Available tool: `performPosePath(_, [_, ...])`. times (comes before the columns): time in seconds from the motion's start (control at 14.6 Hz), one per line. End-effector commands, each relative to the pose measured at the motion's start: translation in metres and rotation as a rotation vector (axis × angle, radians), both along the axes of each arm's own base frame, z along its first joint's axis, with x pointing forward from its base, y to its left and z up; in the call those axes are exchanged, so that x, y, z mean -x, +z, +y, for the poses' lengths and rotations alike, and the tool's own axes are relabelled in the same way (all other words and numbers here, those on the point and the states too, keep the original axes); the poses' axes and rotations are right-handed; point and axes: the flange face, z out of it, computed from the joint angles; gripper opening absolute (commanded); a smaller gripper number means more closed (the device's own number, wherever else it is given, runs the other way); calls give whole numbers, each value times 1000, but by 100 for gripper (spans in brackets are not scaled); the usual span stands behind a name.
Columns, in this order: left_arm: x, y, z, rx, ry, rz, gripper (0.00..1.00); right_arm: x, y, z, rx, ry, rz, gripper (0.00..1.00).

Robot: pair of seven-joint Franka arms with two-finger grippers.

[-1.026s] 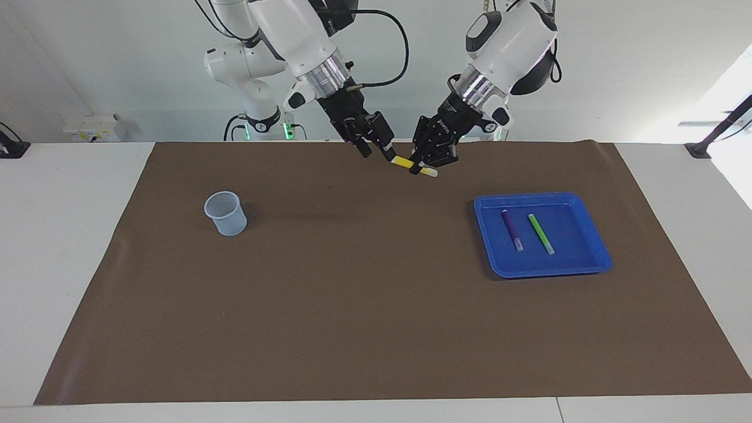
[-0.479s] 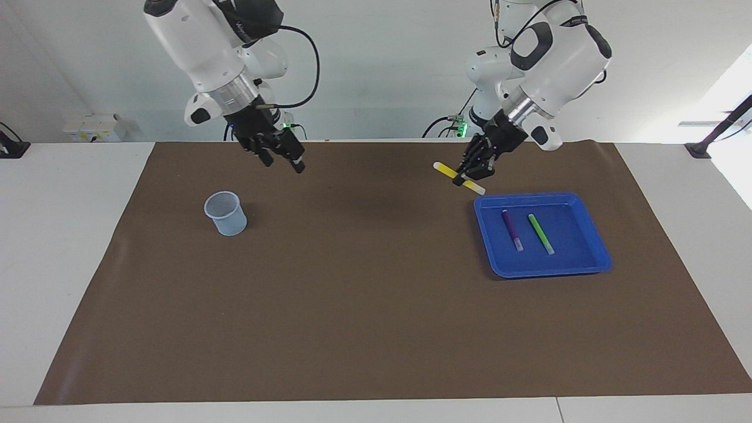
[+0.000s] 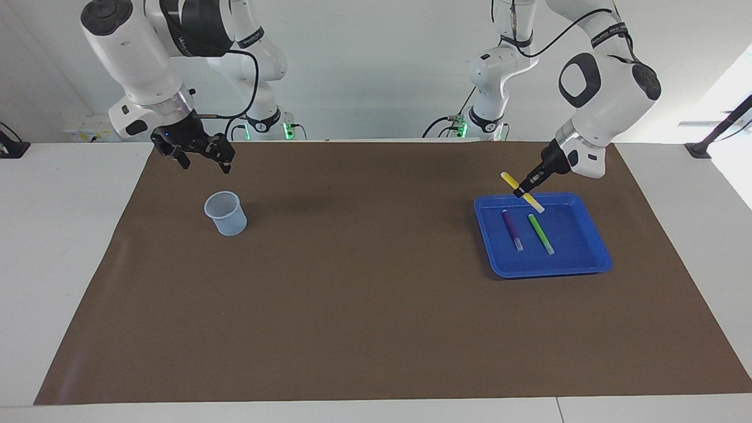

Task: Right arm passes pens to left for tray arrangement
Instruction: 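Lower the yellow pen into the blue tray with the left gripper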

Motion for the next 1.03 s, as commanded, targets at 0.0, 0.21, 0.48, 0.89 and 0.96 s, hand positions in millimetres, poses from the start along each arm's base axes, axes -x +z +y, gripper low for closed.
performPosePath(0.0, [-11, -41, 33, -78, -317, 7, 0, -16, -31, -16, 73, 66, 68, 100])
performPosePath(0.21, [-24, -76, 63, -139, -455, -17, 0, -18, -36, -36, 76, 52, 64, 100])
performPosePath(0.48, [-27, -111, 87, -183, -535, -73, 0, -16, -34, -42, 64, 92, 66, 100])
performPosePath(0.89, [-28, -135, 107, -175, -517, -70, 0, -6, -29, -45, 30, 81, 80, 100])
performPosePath(0.96, [-27, -136, 108, -174, -516, -69, 0, -7, -28, -46, 21, 77, 76, 100])
